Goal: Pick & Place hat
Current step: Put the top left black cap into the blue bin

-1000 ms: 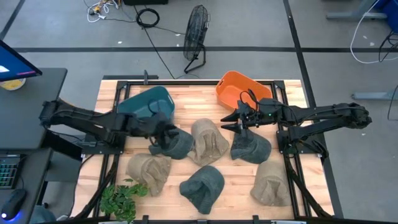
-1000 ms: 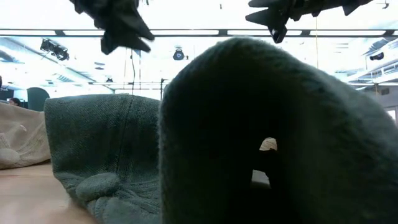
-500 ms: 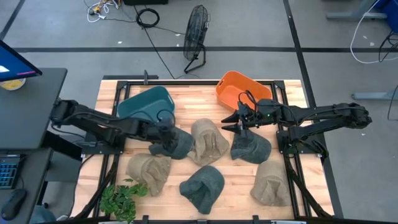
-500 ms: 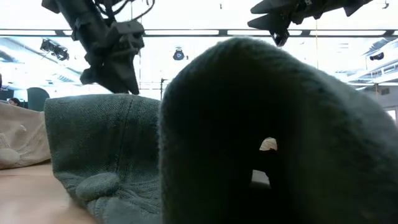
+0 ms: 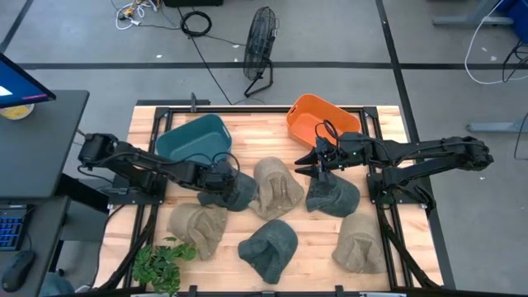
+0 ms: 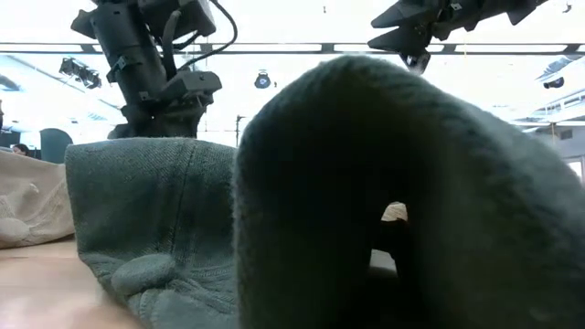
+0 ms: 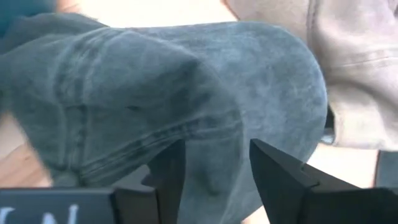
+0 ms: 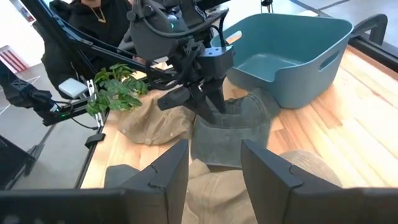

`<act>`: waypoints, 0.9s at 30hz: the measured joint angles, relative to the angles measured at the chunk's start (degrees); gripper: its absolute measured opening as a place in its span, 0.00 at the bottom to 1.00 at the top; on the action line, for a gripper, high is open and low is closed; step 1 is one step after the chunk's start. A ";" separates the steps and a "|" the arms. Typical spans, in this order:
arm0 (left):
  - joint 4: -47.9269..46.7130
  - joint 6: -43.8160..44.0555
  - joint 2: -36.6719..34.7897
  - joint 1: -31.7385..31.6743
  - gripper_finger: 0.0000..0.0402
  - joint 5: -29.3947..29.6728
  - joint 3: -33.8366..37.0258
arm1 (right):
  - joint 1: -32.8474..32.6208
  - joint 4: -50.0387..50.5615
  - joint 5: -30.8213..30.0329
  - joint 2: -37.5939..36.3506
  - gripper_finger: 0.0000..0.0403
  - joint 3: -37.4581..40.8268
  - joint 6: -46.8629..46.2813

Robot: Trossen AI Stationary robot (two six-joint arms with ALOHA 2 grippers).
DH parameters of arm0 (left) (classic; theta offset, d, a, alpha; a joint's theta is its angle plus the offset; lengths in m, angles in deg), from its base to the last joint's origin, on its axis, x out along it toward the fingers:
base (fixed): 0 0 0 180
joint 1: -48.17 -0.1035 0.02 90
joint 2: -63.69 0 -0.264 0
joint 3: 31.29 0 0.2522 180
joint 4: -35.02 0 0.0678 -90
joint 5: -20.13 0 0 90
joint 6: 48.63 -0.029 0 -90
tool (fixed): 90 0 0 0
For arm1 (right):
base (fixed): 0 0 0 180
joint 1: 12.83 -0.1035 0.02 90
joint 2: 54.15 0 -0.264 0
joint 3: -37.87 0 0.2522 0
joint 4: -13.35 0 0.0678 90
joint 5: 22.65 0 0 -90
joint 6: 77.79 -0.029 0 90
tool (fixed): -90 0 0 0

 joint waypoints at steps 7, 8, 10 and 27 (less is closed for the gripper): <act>0.61 -0.56 1.23 -0.29 0.47 -0.86 0.24 | 0.02 0.05 0.01 0.00 0.37 0.00 0.02; 0.63 -0.58 1.73 -0.29 0.44 -0.91 0.17 | 0.01 0.05 0.00 0.00 0.37 0.00 0.02; 0.04 -0.44 2.30 -0.29 0.37 -1.04 0.19 | 0.02 0.04 0.00 -0.02 0.37 0.00 0.02; -16.55 -4.35 1.22 -0.38 0.02 -0.37 -19.99 | 0.02 0.04 0.01 0.00 0.37 0.00 -0.01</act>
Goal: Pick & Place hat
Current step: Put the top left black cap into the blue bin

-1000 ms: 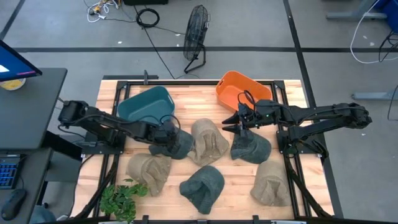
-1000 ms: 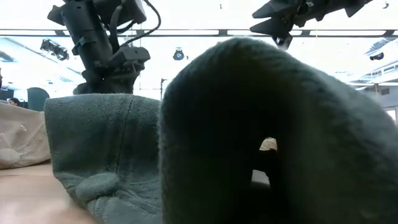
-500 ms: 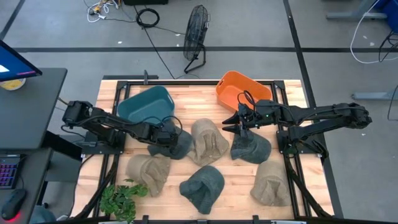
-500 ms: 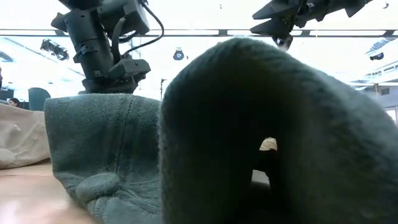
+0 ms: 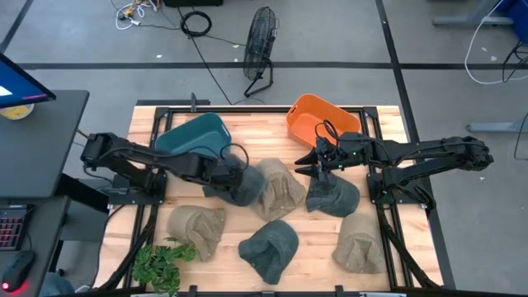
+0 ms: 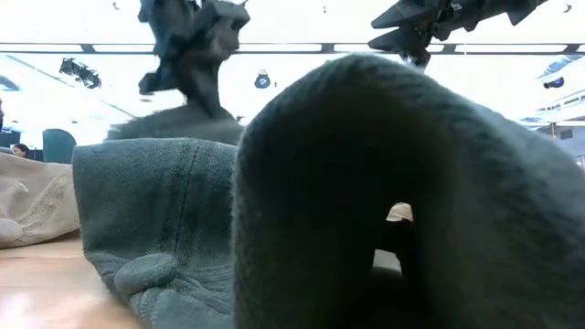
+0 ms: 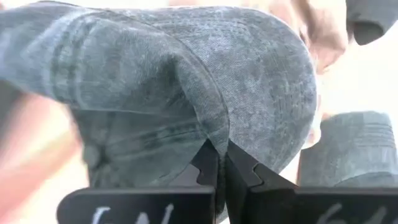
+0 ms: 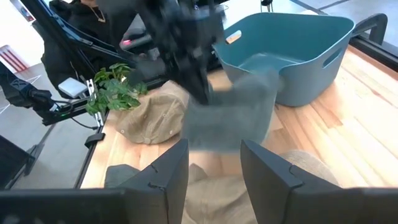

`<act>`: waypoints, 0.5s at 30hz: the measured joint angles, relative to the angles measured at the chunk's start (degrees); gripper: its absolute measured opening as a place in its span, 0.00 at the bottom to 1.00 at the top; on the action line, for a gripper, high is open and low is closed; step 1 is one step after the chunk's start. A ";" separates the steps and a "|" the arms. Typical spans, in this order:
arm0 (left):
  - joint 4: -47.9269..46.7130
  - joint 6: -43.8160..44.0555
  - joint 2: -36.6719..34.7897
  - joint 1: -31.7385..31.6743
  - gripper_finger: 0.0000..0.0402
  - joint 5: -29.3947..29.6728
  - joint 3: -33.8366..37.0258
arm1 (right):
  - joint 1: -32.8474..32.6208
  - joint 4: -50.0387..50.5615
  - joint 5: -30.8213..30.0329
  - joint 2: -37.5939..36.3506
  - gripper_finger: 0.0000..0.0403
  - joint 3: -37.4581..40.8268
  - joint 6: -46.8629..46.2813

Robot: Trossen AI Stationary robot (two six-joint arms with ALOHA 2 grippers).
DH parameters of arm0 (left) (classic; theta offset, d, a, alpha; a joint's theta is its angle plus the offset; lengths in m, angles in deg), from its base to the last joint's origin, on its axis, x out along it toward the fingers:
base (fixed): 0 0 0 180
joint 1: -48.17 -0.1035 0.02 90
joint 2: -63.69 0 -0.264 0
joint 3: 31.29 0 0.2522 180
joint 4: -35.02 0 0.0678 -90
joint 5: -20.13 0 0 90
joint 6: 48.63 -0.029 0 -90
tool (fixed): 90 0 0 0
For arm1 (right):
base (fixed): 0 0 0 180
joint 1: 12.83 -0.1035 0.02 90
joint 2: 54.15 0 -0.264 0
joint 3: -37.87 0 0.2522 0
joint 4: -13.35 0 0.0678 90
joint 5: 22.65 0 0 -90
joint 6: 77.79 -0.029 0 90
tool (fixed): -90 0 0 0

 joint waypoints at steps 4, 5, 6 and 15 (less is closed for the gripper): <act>-13.54 0.74 0.00 -0.02 0.02 6.66 -9.61 | 0.00 -0.04 0.02 0.00 0.37 0.02 -1.50; -17.37 1.35 0.00 -0.16 0.02 8.27 -12.01 | 0.00 -0.11 0.02 -0.01 0.37 0.02 -1.56; -20.76 1.50 -0.01 -0.29 0.02 9.71 -14.13 | 0.00 -0.20 0.02 -0.02 0.37 0.02 -1.58; -42.44 8.96 -1.73 -4.02 0.02 14.95 -19.67 | 0.00 -0.40 0.02 0.00 0.37 0.02 -1.25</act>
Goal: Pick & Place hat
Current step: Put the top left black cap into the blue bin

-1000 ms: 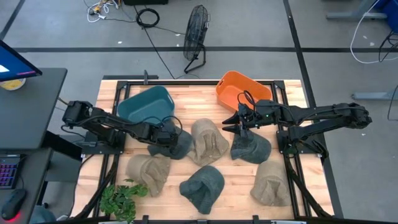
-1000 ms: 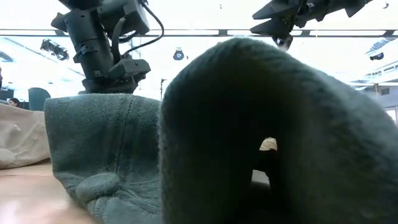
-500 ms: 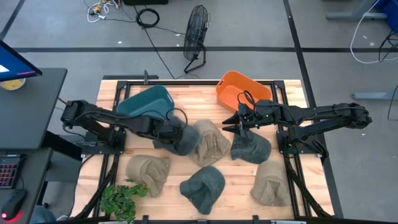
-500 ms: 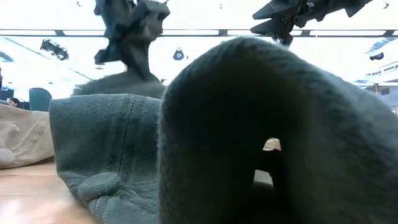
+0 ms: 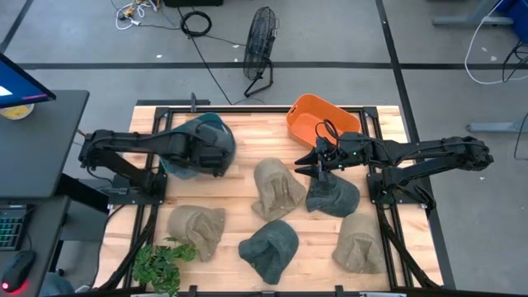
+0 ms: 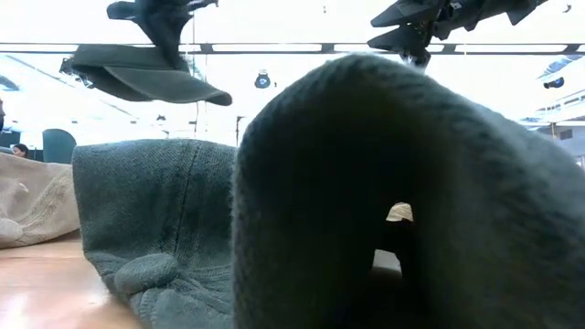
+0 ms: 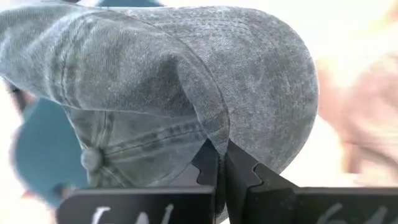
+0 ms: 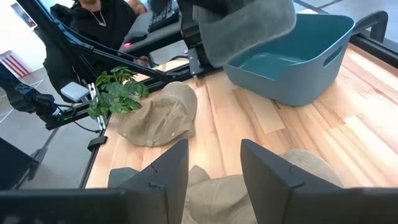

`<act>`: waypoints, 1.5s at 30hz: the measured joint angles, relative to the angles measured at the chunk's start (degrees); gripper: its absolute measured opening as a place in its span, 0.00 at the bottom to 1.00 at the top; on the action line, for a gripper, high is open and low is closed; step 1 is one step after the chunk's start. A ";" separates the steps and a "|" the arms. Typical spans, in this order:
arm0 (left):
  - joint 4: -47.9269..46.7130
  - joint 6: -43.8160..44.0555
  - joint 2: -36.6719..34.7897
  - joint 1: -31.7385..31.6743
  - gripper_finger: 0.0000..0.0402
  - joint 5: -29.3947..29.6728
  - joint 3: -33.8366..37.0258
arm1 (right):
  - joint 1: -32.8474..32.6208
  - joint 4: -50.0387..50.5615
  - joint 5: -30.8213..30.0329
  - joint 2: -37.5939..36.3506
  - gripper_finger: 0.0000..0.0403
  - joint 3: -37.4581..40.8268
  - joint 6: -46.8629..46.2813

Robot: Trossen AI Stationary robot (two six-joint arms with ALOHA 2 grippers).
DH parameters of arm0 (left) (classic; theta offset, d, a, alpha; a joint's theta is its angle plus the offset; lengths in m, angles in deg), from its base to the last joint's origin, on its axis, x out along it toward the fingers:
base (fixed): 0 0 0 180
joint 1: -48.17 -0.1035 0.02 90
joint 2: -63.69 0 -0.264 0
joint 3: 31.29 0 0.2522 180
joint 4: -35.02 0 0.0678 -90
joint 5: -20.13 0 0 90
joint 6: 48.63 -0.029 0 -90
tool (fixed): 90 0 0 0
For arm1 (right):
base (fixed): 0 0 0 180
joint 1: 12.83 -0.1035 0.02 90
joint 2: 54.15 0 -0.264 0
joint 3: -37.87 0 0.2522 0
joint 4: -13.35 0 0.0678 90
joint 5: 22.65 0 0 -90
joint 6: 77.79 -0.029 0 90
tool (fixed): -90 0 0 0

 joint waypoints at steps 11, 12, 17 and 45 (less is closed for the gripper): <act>3.01 15.48 -11.31 -8.97 0.02 2.52 13.15 | 0.00 -0.47 0.00 -0.02 0.37 0.00 0.58; 5.22 16.41 -12.03 -9.89 0.02 2.60 14.80 | -0.02 -0.43 0.00 0.00 0.37 0.00 0.69; 16.69 12.75 -12.39 -14.54 0.02 2.57 22.41 | 0.00 -0.91 0.00 -0.01 0.37 0.00 1.29; 41.75 14.83 -8.99 -21.91 0.14 -0.65 37.31 | 0.00 -0.54 -0.02 -0.01 0.37 0.00 1.30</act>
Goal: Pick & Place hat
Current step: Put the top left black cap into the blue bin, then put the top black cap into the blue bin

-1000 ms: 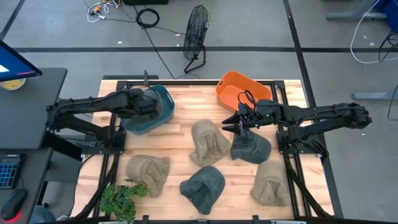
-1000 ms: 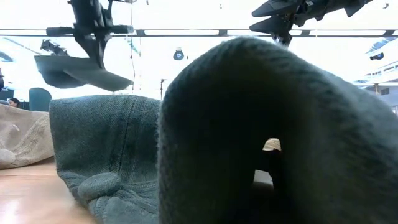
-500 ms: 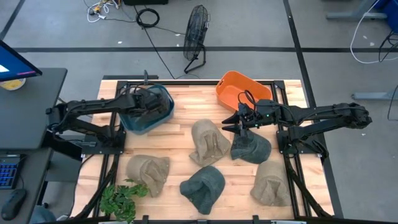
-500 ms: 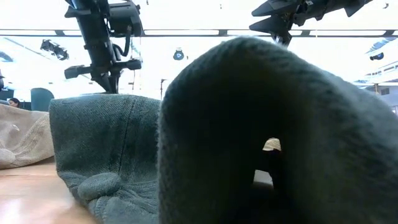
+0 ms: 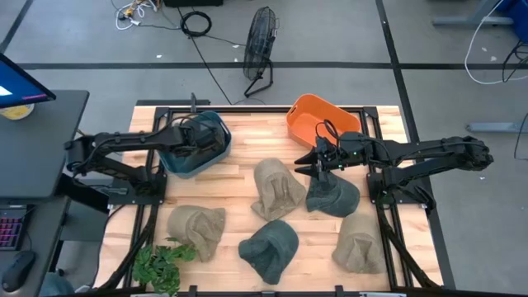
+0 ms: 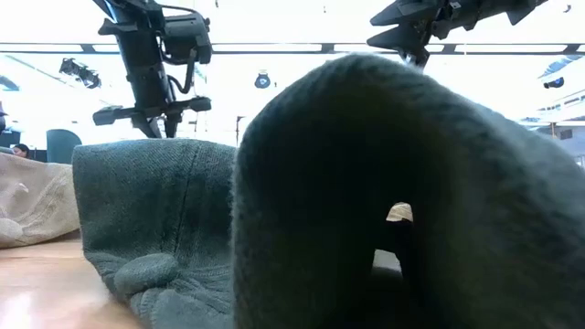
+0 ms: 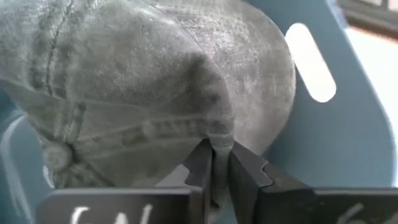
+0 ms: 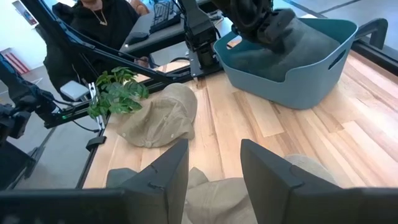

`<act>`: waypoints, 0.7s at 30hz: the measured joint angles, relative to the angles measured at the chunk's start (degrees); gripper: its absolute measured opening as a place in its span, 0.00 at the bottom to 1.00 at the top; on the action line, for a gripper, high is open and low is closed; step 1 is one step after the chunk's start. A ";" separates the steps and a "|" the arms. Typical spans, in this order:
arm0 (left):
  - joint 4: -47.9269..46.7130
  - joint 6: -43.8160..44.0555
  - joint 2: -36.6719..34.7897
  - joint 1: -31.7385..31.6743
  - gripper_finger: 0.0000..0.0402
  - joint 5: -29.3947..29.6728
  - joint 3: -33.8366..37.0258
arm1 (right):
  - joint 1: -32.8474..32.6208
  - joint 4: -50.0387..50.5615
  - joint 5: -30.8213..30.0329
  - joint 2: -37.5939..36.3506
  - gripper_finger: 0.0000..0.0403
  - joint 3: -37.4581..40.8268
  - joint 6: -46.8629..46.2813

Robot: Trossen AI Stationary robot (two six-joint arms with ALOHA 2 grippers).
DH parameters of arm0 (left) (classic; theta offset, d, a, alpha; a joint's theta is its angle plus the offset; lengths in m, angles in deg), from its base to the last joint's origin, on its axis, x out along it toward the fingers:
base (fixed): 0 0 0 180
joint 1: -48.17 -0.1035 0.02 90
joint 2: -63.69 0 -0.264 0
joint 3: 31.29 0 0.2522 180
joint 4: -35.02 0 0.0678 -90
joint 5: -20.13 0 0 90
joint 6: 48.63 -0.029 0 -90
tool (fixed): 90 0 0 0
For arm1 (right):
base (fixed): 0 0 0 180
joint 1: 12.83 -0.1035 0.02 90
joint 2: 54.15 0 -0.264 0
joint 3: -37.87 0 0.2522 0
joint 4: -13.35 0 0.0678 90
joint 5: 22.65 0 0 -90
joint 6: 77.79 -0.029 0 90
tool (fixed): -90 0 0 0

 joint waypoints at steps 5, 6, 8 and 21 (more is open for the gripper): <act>0.33 0.00 2.55 0.01 0.21 -1.60 0.00 | 0.00 0.18 0.00 0.01 0.37 0.00 0.00; 0.49 -0.03 2.97 0.05 0.22 -1.88 0.00 | 0.00 0.32 0.00 0.01 0.37 0.00 0.00; 0.57 -0.03 3.29 0.06 0.24 -2.12 0.00 | -0.01 0.35 0.01 0.00 0.37 0.00 0.00; 1.07 -13.52 1.36 3.58 0.26 -2.65 -10.79 | -0.60 -1.22 0.24 -0.01 0.37 0.00 -0.46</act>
